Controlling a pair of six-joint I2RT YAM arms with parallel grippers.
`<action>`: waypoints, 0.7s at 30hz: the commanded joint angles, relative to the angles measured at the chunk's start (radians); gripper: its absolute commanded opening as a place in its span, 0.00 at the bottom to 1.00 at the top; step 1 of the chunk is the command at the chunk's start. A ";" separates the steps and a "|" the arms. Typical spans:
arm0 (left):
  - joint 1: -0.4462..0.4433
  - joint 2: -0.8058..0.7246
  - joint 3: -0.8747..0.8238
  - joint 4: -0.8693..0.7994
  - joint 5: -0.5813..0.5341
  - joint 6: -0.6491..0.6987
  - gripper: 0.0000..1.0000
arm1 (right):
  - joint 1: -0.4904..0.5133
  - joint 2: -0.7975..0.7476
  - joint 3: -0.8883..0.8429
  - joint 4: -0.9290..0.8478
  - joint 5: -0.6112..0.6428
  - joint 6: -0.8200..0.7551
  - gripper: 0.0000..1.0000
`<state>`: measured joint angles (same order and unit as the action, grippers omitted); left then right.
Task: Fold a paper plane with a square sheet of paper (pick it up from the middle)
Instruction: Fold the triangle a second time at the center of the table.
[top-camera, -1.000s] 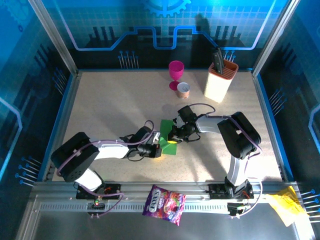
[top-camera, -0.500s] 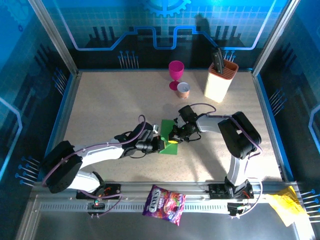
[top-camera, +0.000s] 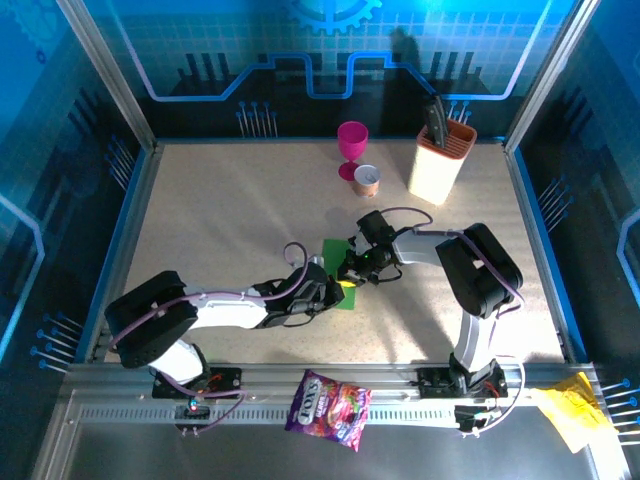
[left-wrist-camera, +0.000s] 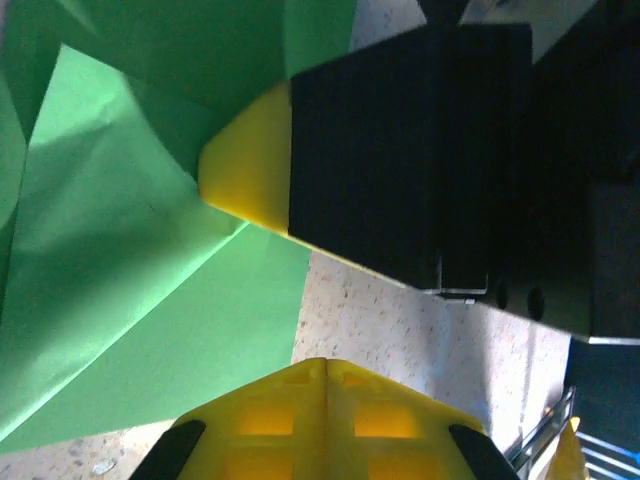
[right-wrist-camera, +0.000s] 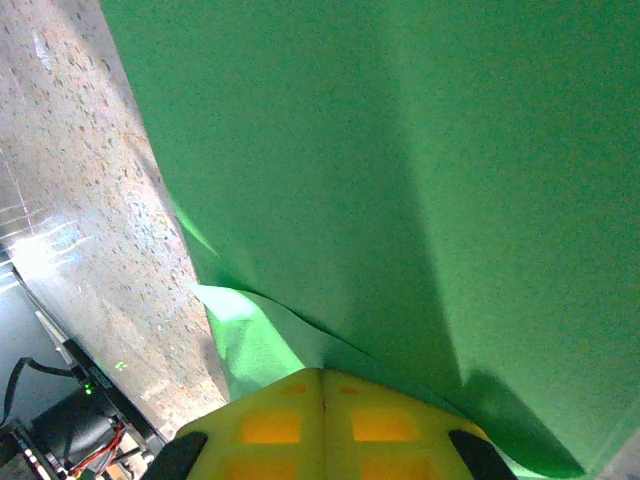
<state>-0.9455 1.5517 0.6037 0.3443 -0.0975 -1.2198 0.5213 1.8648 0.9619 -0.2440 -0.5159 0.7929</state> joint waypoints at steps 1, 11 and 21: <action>0.001 0.022 -0.026 0.047 -0.073 -0.035 0.00 | -0.019 0.060 -0.049 -0.166 0.112 -0.001 0.00; 0.029 0.078 -0.059 0.056 -0.082 -0.025 0.00 | -0.027 0.059 -0.028 -0.189 0.116 -0.014 0.00; 0.038 0.103 -0.145 0.092 -0.076 -0.038 0.00 | -0.042 0.055 -0.032 -0.204 0.125 -0.024 0.00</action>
<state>-0.9134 1.6505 0.5137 0.4824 -0.1535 -1.2522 0.5030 1.8648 0.9707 -0.2913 -0.5251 0.7807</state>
